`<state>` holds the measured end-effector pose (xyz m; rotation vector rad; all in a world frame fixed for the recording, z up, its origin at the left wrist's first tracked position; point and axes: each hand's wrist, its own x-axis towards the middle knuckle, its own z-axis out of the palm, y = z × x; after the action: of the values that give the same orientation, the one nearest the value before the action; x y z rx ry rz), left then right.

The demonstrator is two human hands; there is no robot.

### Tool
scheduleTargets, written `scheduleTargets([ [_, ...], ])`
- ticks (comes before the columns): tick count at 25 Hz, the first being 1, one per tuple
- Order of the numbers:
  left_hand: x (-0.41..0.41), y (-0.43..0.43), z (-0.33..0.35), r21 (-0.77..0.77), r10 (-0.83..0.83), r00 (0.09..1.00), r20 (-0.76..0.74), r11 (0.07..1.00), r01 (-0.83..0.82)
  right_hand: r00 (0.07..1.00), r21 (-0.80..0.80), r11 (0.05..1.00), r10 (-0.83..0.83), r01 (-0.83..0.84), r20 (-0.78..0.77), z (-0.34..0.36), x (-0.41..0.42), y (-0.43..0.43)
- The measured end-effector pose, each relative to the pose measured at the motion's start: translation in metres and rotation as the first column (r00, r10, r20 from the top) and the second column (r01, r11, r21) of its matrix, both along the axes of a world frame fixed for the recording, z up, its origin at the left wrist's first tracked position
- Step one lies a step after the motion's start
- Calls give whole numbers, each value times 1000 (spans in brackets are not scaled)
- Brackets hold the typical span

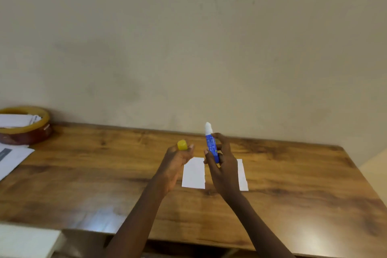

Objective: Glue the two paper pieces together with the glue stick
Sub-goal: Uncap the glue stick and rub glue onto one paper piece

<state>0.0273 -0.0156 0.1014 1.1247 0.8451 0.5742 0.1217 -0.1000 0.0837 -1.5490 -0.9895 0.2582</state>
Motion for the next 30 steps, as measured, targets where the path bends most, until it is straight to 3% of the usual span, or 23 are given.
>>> scheduleTargets([
  [3, -5, 1, -58, 234, 86, 917, -390, 972, 9, 996, -149, 986, -67, 76, 64, -50, -6, 14],
  [6, -15, 3, -106, 519, 165, 757, -633, 815, 256, 984, -273, 947, -142, 166, 107, -85, -13, 30],
  [8, -20, 2, -128, 574, 181, 747, -640, 759, 308, 991, -363, 924, -91, 122, 102, -103, -16, 40],
  [12, -22, -4, -146, 635, 266, 810, -523, 756, 162, 988, -498, 867, 83, -8, 129, -124, -1, 43],
  [18, -24, -6, -164, 745, 209, 799, -564, 546, 383, 896, -618, 715, 443, -328, 37, -114, 44, 46],
  [20, -23, -5, -166, 744, 221, 788, -574, 543, 389, 900, -550, 779, 423, -300, 109, -108, 47, 52],
  [22, -22, -3, -168, 752, 247, 782, -572, 539, 379, 976, -319, 935, 195, -155, 98, -104, 39, 57],
  [24, -22, -2, -172, 753, 256, 779, -572, 541, 375, 980, -31, 999, -29, 23, -196, -102, 28, 64],
  [26, -21, -2, -172, 752, 254, 777, -575, 539, 380, 856, 111, 988, -36, 108, -516, -104, 20, 72],
  [28, -21, -2, -173, 749, 250, 772, -584, 532, 395, 771, 69, 996, -5, 63, -637, -112, 17, 77],
  [30, -21, -2, -172, 756, 253, 777, -577, 526, 390, 815, -81, 996, -76, 36, -575, -119, 14, 79],
])
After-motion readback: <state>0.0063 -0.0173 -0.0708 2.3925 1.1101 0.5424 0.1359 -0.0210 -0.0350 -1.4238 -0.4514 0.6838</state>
